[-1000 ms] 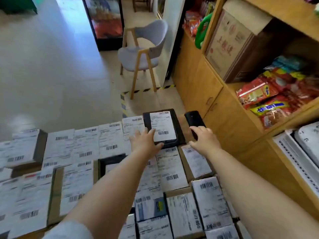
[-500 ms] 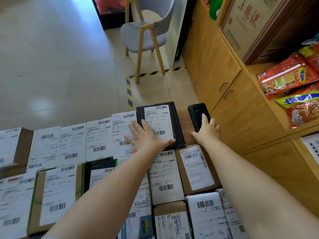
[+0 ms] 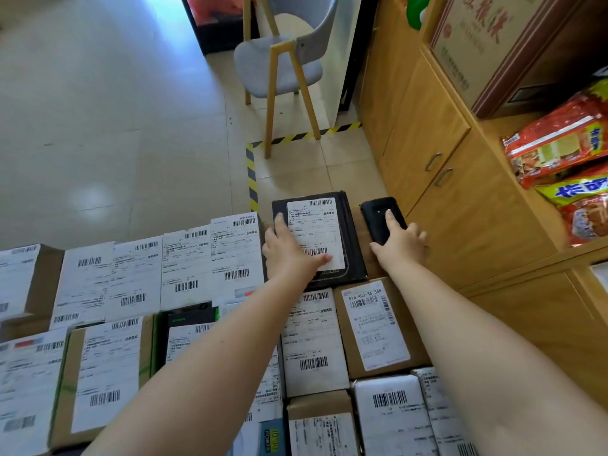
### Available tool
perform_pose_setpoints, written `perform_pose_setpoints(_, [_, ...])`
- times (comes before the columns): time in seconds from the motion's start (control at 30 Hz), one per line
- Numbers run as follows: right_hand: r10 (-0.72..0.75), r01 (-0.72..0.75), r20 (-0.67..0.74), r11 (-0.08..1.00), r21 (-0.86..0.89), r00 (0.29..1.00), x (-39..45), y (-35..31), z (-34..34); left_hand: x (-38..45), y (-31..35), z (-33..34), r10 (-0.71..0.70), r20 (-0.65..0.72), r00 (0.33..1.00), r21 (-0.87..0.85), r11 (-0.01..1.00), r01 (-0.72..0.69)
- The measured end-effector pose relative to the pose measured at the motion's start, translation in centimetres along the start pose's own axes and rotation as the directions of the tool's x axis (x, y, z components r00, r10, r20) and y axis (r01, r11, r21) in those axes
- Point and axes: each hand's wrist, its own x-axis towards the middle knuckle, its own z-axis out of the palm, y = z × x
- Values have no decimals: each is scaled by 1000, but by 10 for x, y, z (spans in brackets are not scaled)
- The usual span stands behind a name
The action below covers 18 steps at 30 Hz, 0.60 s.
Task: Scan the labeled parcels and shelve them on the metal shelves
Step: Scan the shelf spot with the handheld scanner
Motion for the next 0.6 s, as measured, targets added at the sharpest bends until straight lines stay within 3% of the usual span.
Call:
perform_pose_setpoints(0.07, [-2, 6, -29, 989, 145, 1000, -2, 4, -4, 7, -4, -4, -96, 12, 995, -100, 990, 97])
perform_pose_setpoints(0.13, [2, 17, -53, 932, 363, 999, -4, 5, -7, 8, -3, -5, -162, 58, 985, -88, 982, 167])
perform_pose_setpoints(0.27, [-32, -77, 119, 587, 806, 992, -15, 2, -14, 2, 8, 2, -203, 109, 973, -110, 970, 215])
perform_pose_setpoints(0.37, [-74, -199, 259, 455, 868, 963, -16, 3, -7, 3, 10, 6, -178, 102, 979, -154, 969, 192])
perform_pose_setpoints(0.5, [-116, -189, 235, 311, 931, 965, -18, 9, -6, 2, 11, -1, -94, 147, 985, -406, 902, 147])
perform_pose_setpoints(0.6, [-137, -203, 236, 220, 954, 962, -15, 18, -12, 6, 17, -13, -104, 189, 977, -542, 818, 192])
